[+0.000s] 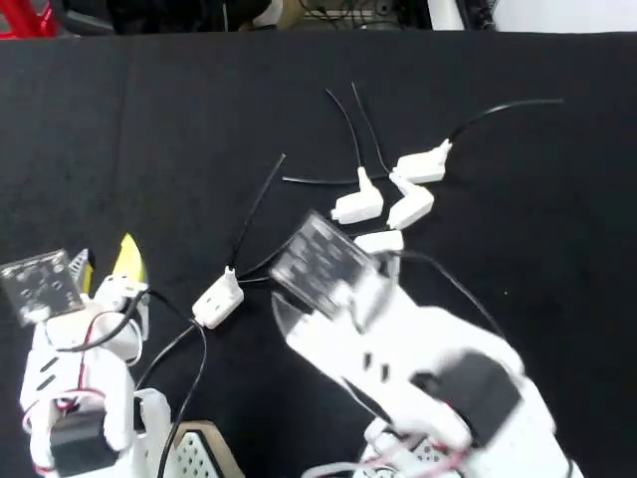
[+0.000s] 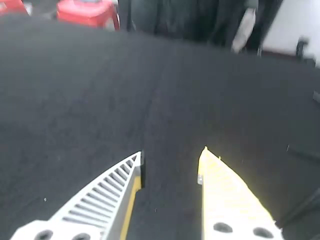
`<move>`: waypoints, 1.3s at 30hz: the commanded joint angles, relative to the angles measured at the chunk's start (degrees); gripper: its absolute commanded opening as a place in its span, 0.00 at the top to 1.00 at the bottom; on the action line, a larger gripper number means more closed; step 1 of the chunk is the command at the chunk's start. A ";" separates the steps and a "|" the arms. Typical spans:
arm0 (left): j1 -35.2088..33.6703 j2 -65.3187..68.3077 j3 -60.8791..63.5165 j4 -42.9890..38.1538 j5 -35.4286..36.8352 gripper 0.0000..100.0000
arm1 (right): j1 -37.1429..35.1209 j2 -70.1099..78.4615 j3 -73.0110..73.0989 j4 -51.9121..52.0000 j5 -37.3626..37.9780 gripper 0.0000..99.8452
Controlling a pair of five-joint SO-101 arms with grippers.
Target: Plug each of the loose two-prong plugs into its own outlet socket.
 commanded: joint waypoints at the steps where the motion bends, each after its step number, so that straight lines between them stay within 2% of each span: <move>1: 0.92 0.00 6.02 -0.62 -4.13 0.81 | 5.80 -9.89 5.32 0.18 -0.44 0.99; 7: 2.95 0.00 14.11 -0.35 -14.15 0.81 | 28.31 -26.24 19.21 -7.30 -0.35 0.97; 9: 3.03 -0.09 14.37 -0.62 -15.91 0.81 | 33.05 -32.04 25.54 -11.25 -0.35 0.97; 11: 3.12 -0.09 13.49 -0.26 -14.59 0.81 | 36.13 -38.20 32.48 -13.89 -0.35 0.96; 14: 3.03 -0.09 12.79 -0.26 -9.14 0.82 | 36.92 -39.52 39.08 -13.98 -0.35 0.97; 19: 3.03 -0.09 12.97 -0.62 -7.65 0.97 | 37.19 -38.02 47.60 -14.07 -0.35 0.97; 25: 3.03 -0.09 14.90 -0.62 -7.47 0.95 | 37.27 -39.16 60.88 -14.24 -0.35 0.97; 33: 3.12 -0.09 23.96 -2.64 -7.47 0.95 | 39.74 -39.16 60.97 -6.95 -0.44 0.97; 39: 3.12 -0.09 25.71 -2.81 -7.56 0.95 | 39.74 -39.16 60.97 -7.03 -0.53 0.97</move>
